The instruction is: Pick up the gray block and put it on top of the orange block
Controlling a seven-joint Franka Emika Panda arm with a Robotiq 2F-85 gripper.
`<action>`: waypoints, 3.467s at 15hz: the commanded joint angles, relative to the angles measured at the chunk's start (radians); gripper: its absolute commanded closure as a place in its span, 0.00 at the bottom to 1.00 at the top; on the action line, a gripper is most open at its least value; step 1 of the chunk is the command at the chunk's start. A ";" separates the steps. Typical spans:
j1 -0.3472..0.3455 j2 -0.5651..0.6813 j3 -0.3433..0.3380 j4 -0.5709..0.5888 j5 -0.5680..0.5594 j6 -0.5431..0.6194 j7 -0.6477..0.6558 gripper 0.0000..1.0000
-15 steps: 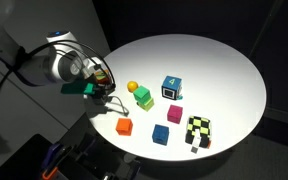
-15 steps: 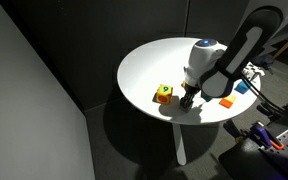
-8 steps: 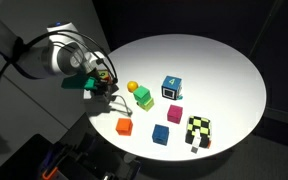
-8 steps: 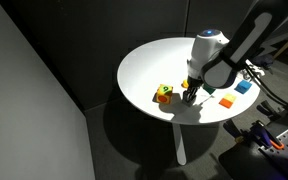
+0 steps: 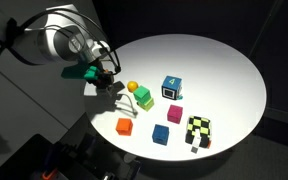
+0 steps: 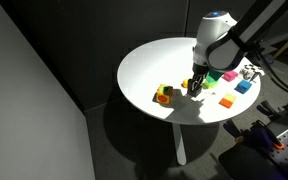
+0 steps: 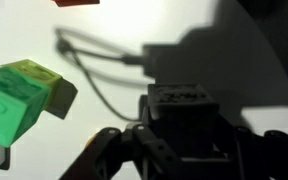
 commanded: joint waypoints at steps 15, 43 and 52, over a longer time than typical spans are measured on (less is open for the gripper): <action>-0.118 -0.202 -0.019 -0.118 -0.070 -0.106 -0.017 0.69; -0.274 -0.213 -0.046 -0.381 -0.049 0.203 -0.173 0.69; -0.246 -0.209 -0.086 -0.417 -0.062 0.219 -0.132 0.69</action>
